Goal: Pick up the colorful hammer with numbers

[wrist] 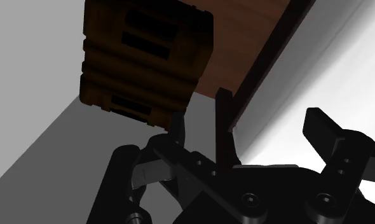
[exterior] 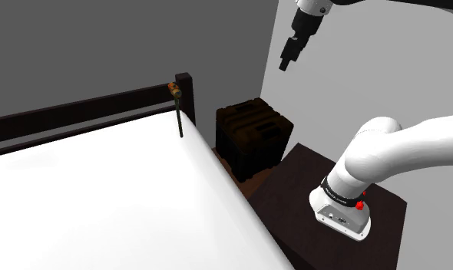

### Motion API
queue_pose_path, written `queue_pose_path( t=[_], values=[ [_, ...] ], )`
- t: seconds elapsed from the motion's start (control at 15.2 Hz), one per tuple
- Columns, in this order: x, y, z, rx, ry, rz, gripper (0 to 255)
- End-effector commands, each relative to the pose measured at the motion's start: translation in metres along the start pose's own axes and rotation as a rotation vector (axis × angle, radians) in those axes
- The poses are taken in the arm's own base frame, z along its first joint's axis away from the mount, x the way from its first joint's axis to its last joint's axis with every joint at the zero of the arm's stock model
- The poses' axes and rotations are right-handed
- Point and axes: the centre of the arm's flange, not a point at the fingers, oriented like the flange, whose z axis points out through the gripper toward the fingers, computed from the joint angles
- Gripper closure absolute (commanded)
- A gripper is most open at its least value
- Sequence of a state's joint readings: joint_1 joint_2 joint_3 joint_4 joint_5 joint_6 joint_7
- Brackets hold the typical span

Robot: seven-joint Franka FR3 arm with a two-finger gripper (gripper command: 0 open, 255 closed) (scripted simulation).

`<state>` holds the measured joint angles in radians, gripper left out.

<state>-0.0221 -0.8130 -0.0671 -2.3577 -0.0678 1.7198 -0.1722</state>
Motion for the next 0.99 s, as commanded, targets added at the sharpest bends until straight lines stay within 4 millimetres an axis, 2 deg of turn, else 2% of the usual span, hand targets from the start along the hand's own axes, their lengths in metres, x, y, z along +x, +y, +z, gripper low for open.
queue_pose_path(
  t=[0.0,0.92],
  values=[
    [0.000,0.000,0.000,0.000,0.000,0.000,0],
    [0.133,-0.132,0.042,0.017,-0.095,0.071,0]
  ],
)
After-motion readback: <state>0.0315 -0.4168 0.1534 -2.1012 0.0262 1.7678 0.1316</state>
